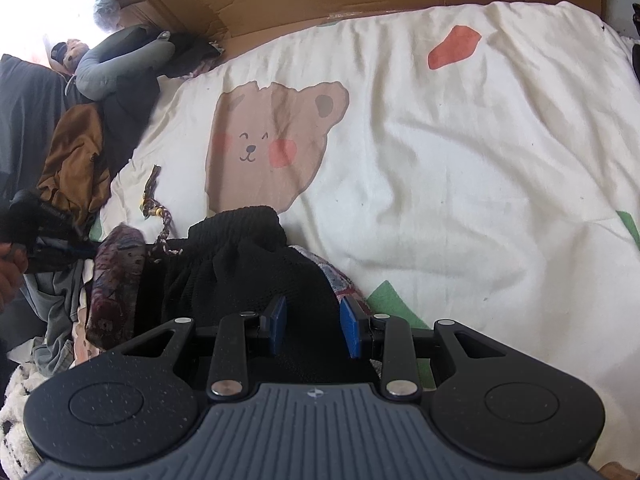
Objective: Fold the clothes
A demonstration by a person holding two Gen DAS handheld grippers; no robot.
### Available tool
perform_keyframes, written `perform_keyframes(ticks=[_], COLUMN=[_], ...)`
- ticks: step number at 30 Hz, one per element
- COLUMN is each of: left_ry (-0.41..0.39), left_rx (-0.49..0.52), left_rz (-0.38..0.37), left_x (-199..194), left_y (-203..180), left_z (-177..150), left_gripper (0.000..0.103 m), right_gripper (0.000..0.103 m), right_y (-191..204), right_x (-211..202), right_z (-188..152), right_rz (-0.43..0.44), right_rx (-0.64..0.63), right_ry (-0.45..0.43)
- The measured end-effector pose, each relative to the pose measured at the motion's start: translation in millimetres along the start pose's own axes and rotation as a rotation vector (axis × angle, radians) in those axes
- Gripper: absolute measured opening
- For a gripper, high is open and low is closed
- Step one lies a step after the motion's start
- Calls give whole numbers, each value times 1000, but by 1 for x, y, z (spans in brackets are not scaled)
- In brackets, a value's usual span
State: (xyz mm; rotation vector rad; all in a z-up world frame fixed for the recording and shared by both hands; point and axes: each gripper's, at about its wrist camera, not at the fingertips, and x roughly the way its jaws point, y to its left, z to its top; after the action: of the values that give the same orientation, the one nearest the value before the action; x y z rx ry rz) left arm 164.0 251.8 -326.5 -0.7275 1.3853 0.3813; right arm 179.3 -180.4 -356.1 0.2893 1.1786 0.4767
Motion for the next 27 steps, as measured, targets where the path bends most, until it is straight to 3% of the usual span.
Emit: perform_keyframes(ticks=[14,21,27], left_ry=[40,38,27], left_rx=[223,502,653], left_rz=[20,47,79], left_x=[-1,2,5], left_y=[47,51,55], left_z=[-21,-24,-16], left_gripper=[3,3,2], right_gripper=[33,33,34], right_y=[-2,-4,14], right_x=[11,39,58], right_z=[20,27,20], right_rz=[-15,-54,-73], right_rx=[-1,-3,-81], right_ry=[16,72,132])
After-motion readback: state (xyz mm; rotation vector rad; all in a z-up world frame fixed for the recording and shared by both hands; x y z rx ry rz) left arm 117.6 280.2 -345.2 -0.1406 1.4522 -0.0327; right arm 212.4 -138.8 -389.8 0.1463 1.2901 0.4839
